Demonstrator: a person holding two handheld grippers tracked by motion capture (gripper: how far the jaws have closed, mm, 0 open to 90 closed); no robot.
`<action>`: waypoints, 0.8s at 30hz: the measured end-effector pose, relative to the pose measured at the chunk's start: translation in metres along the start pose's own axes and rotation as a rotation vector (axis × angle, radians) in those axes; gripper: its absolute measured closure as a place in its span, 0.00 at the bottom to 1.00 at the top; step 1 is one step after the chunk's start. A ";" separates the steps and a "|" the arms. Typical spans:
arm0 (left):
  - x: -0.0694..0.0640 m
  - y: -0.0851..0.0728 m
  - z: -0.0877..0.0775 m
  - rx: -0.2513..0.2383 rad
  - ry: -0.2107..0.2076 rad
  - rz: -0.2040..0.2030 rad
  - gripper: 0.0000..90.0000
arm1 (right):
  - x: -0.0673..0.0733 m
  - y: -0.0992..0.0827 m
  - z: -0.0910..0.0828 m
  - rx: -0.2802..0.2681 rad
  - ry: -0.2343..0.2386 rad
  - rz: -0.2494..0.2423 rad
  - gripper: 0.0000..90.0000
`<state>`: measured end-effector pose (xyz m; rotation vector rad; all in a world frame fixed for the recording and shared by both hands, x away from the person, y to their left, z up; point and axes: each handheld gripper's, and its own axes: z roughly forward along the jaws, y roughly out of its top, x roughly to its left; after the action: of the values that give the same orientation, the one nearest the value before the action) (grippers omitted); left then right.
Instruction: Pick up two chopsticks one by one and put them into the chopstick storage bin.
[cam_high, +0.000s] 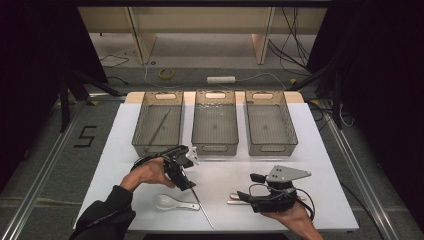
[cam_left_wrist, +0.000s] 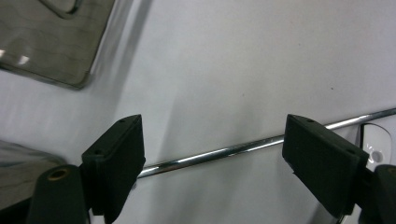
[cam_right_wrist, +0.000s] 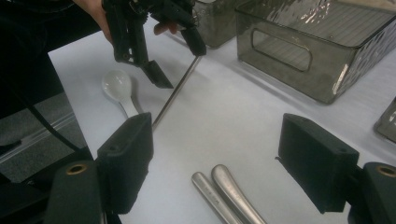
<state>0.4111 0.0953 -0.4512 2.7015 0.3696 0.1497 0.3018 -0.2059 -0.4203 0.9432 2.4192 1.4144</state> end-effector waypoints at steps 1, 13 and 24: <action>0.000 0.000 0.001 0.004 -0.003 0.001 0.23 | 0.000 0.000 0.000 0.000 0.000 0.000 0.30; -0.003 0.001 0.010 0.072 -0.029 0.065 0.23 | -0.001 0.000 0.001 0.012 0.001 0.001 0.30; -0.004 -0.001 0.013 0.097 -0.039 0.090 0.24 | -0.001 0.000 0.001 0.013 0.002 0.000 0.31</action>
<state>0.4093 0.0897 -0.4640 2.8137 0.2495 0.1074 0.3031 -0.2058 -0.4208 0.9457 2.4330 1.4017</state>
